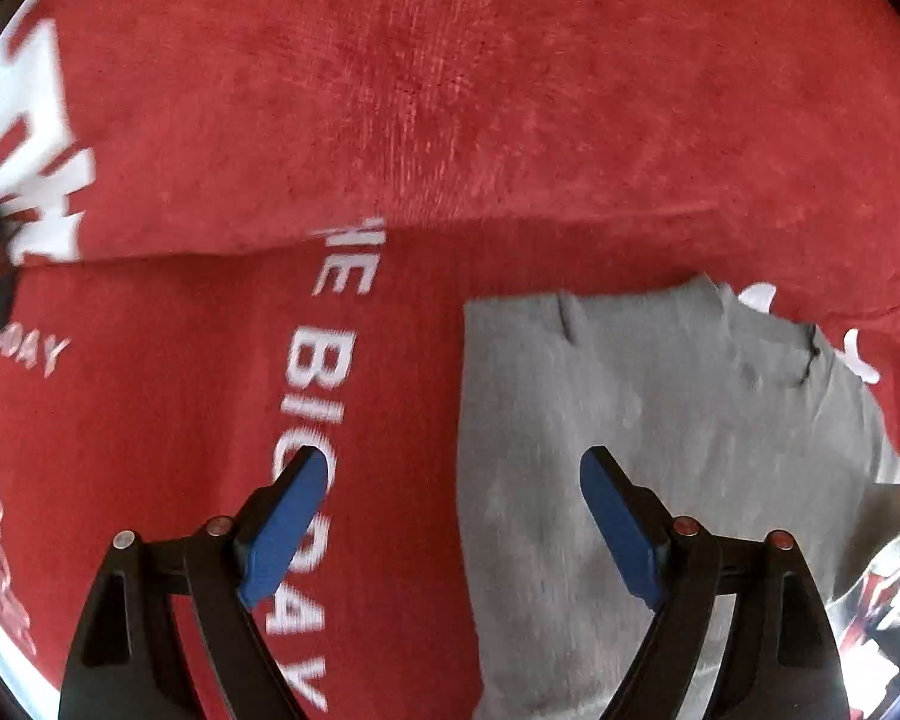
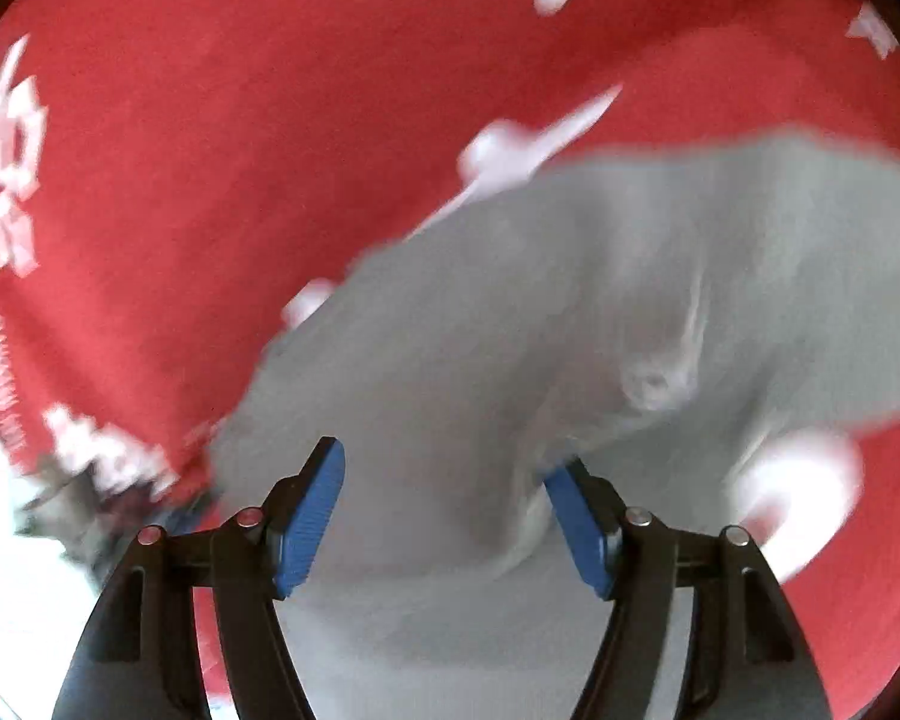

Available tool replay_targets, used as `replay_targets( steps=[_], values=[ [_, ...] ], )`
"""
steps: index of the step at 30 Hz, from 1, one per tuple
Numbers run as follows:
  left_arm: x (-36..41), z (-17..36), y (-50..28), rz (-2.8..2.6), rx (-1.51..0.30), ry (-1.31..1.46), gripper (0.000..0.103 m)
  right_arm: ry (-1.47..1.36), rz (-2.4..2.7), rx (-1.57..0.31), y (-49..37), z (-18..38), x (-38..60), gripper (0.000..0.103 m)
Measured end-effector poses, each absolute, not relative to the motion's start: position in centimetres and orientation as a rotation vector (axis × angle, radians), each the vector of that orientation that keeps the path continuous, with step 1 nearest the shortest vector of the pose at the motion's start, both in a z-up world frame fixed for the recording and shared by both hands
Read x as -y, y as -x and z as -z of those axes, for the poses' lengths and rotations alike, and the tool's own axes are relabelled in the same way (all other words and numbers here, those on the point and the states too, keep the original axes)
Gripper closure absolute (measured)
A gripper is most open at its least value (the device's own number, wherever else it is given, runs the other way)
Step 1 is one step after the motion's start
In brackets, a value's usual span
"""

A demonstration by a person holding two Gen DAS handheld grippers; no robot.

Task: Fold small clothes
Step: 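Fold the held sleeve across the sweater body with the left gripper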

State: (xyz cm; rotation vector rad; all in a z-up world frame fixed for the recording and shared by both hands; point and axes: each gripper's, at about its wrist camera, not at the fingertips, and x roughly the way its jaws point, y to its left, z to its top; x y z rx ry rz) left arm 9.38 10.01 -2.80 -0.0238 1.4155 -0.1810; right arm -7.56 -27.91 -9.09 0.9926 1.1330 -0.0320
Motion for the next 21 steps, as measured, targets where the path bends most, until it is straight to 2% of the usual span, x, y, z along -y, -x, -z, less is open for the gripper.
replay_targets(
  steps=[5, 7, 8, 9, 10, 11, 12, 13, 14, 17, 21],
  values=[
    [-9.9, 5.0, -11.3, 0.298, -1.508, -0.001, 0.017, -1.272, -0.157, -1.204, 5.8, 13.4, 15.4, 0.030],
    [-10.0, 5.4, -11.6, 0.354, -1.528, 0.025, 0.030, -1.343, -0.137, -1.184, 4.7, 14.9, 11.9, 0.030],
    [-10.1, 5.3, -11.7, 0.379, -1.522, 0.042, 0.032, -1.377, -0.105, -1.170, 3.9, 15.8, 10.6, 0.030],
    [-10.2, 5.1, -11.8, 0.409, -1.511, 0.048, 0.057, -1.394, -0.079, -1.153, 3.4, 16.2, 10.2, 0.030],
    [-10.2, 4.9, -11.9, 0.455, -1.504, 0.059, 0.090, -1.406, -0.052, -1.124, 3.2, 16.2, 9.9, 0.031],
    [-10.3, 4.7, -12.0, 0.491, -1.511, 0.083, 0.091, -1.411, -0.022, -1.093, 2.9, 16.1, 9.7, 0.036],
    [-10.7, 4.4, -12.2, 0.499, -1.506, 0.105, 0.092, -1.409, 0.000, -1.074, 2.4, 15.7, 9.3, 0.046],
    [-11.2, 4.1, -12.4, 0.514, -1.495, 0.121, 0.093, -1.413, -0.003, -1.070, 1.8, 15.7, 9.2, 0.085],
    [-11.7, 3.5, -12.2, 0.524, -1.480, 0.126, 0.093, -1.418, -0.015, -1.078, 1.0, 15.7, 9.0, 0.096],
    [-13.7, 3.0, -12.2, 0.540, -1.447, 0.101, 0.093, -1.359, -0.096, -1.072, -1.1, 14.7, 7.2, 0.096],
    [-17.0, 5.6, -14.2, 0.451, -1.485, 0.054, 0.094, -1.279, -0.188, -1.150, -2.9, 15.6, 3.0, 0.096]
  ],
)
